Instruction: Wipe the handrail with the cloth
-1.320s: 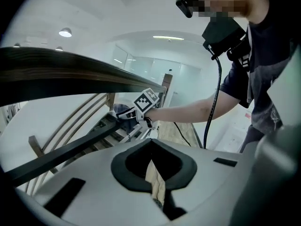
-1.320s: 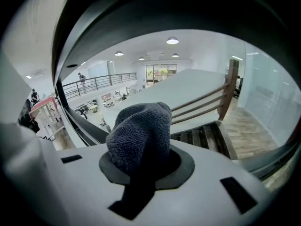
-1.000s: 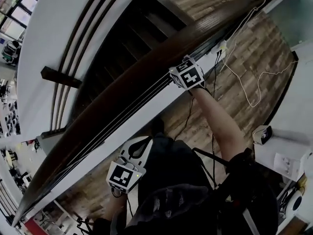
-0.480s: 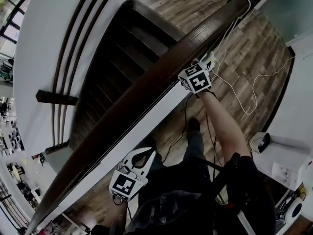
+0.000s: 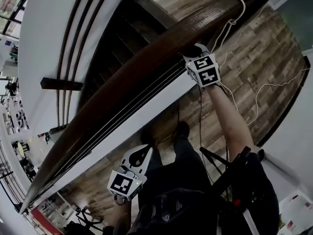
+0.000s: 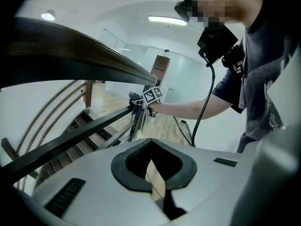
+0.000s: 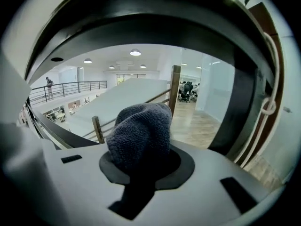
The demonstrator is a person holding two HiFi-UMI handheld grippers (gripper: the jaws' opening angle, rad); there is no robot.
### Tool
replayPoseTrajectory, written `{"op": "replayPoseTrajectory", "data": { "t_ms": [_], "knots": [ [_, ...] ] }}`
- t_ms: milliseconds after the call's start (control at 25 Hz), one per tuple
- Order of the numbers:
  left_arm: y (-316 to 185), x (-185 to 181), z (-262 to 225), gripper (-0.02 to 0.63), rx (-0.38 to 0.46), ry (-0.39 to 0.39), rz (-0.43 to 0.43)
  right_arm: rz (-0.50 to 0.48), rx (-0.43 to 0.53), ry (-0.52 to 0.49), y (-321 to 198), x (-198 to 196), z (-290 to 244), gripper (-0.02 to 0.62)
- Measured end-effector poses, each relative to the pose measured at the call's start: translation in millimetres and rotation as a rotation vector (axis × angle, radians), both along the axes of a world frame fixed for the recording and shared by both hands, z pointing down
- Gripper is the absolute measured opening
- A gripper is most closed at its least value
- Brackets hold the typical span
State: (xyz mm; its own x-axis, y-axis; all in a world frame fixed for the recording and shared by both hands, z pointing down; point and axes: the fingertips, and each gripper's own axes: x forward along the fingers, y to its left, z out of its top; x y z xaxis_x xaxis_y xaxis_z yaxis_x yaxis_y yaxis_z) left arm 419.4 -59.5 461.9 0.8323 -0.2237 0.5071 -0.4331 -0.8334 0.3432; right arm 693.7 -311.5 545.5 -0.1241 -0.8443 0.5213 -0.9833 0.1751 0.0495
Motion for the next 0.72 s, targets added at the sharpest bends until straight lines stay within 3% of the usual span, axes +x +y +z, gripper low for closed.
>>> {"op": "replayPoseTrajectory", "data": {
  "t_ms": [200,400,560,720],
  "knots": [
    [-4,13,-5,0.006,-0.025,-0.043,-0.033,0.041,0.000,0.008,-17,49,-6,0.067],
    [8,13,9,0.006,0.027,-0.091,-0.004,0.085,-0.002,-0.030,-10,75,-2,0.067],
    [12,11,8,0.006,0.027,-0.118,-0.042,0.080,0.000,0.019,-10,80,-1,0.067],
    [15,5,-2,0.006,0.066,-0.130,-0.085,0.069,0.014,-0.001,-7,80,-9,0.067]
  ]
}}
